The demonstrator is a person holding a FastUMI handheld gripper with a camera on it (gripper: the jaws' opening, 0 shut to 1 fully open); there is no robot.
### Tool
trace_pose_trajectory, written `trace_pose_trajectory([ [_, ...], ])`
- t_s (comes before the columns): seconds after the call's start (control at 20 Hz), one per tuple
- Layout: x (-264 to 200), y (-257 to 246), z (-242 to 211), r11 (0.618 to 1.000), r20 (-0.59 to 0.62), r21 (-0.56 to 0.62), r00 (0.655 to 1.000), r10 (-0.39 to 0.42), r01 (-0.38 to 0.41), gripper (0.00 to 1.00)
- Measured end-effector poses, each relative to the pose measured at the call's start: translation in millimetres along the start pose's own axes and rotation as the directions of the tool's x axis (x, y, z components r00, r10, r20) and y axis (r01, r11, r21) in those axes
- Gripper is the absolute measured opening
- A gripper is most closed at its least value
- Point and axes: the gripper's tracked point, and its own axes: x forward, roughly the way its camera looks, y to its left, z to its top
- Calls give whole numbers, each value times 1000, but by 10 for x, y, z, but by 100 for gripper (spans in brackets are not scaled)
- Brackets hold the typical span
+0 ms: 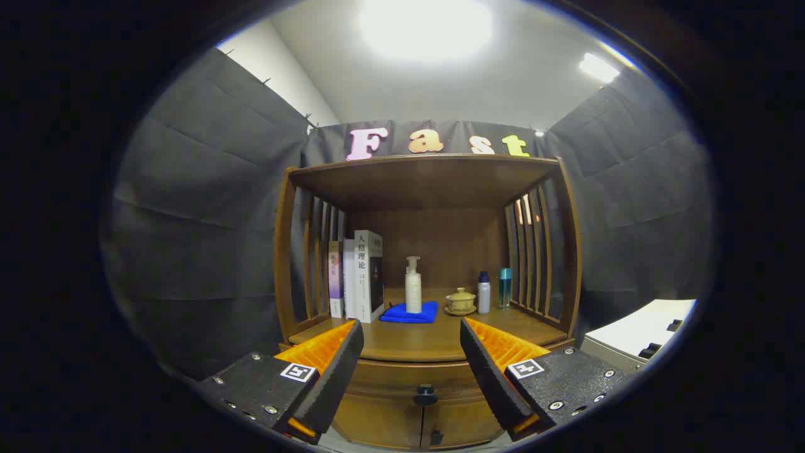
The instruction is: Pull open the drawer, take out the items inside it, and place them on the countertop above the cabinet.
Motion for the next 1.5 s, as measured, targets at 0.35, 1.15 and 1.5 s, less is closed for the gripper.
trace_pose_trajectory([
  [0.35, 27, -134, -147, 1000, -22, -6, 1000, -5, 5, 96],
  [1.15, 68, -99, -384, 999, -68, -32, 997, 18, -20, 97],
  [1.5, 175, -95, -534, 1000, -88, 3, 996, 4, -3, 97],
])
